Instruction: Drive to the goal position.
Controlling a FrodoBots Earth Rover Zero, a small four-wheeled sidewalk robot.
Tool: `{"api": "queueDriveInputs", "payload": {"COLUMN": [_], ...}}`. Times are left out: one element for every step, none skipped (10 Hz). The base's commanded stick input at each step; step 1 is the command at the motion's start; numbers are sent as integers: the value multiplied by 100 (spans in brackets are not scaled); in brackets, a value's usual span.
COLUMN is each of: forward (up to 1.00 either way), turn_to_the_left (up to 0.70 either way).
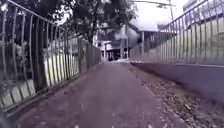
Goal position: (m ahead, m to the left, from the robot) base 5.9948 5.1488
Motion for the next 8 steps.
{"api": "queueDriveInputs", "payload": {"forward": [70,70,70,70,70,70,70,70], "turn_to_the_left": [0,0,0,0,0,0,0,0]}}
